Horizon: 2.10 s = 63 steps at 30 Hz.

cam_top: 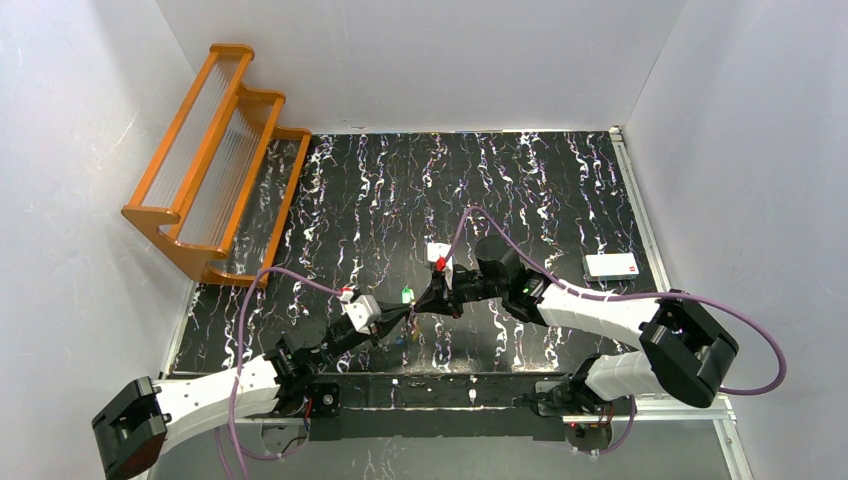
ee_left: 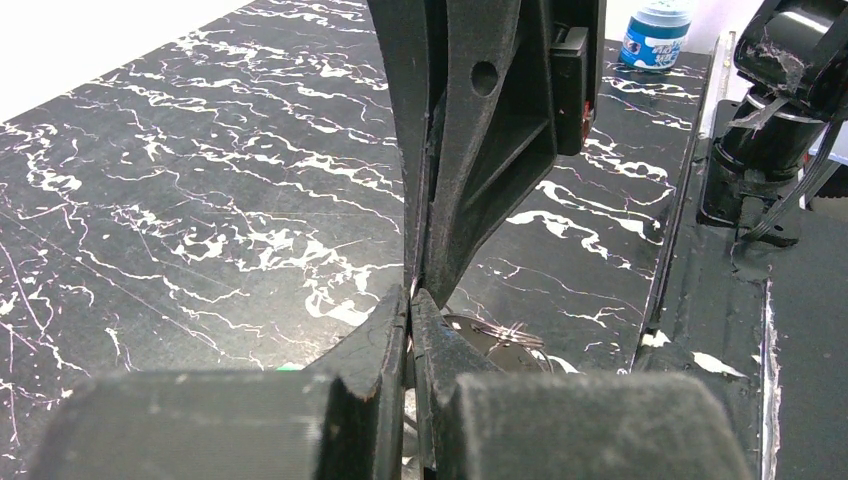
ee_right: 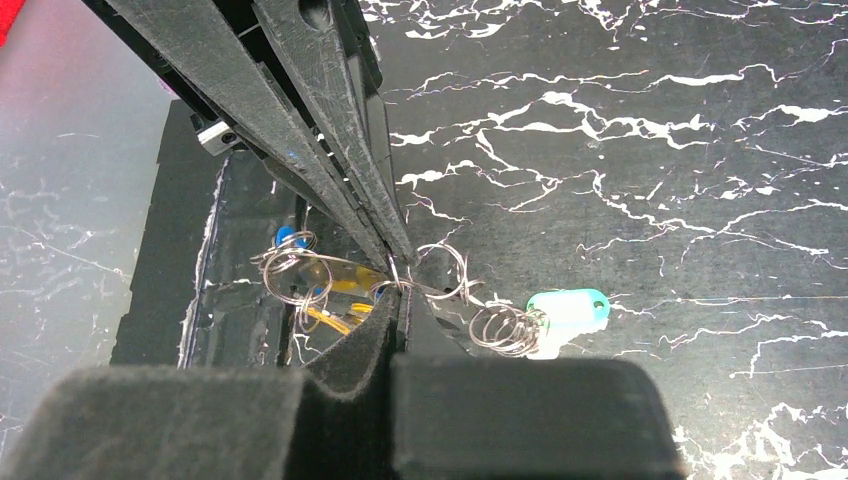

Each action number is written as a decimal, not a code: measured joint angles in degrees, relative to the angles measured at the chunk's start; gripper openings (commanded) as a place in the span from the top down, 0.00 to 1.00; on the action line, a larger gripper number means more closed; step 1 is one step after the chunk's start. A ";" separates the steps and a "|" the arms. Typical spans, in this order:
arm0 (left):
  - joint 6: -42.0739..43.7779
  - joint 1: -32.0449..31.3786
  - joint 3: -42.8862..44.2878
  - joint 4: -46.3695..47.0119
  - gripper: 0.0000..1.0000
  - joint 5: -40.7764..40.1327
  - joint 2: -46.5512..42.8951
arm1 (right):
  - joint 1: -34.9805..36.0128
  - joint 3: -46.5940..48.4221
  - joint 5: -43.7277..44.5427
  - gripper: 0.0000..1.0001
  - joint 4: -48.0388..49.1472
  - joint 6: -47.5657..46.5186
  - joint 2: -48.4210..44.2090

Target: Put the keys on the keyring

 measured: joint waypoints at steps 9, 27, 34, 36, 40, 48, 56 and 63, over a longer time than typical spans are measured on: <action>0.04 0.00 0.00 0.48 1.00 0.61 1.03 | 0.02 0.00 0.72 0.76 -0.87 -1.09 -0.04; 0.02 0.00 0.00 0.55 0.94 1.09 1.66 | 0.02 0.09 -0.70 0.99 -1.51 -2.12 -0.02; 0.79 0.02 0.42 0.68 0.76 1.95 3.30 | 0.04 2.47 -1.05 0.99 -7.98 -5.73 -0.02; 1.22 0.02 1.27 -0.59 0.75 1.92 3.52 | 0.02 4.15 -1.05 0.99 -11.56 -7.89 0.09; 3.08 0.07 4.00 -6.03 0.74 1.60 2.69 | 0.02 8.02 -0.83 0.99 -18.38 -12.22 1.25; 7.72 0.04 9.81 -23.34 0.73 0.44 -2.21 | 0.02 13.22 0.76 0.99 -28.50 -19.04 2.62; 8.98 0.04 13.25 -34.77 0.74 1.01 -4.68 | 0.09 16.63 0.42 0.99 -33.20 -22.71 4.61; 7.56 0.04 13.25 -35.06 0.76 4.42 -4.11 | 0.87 17.22 -4.83 0.99 -34.32 -23.61 6.10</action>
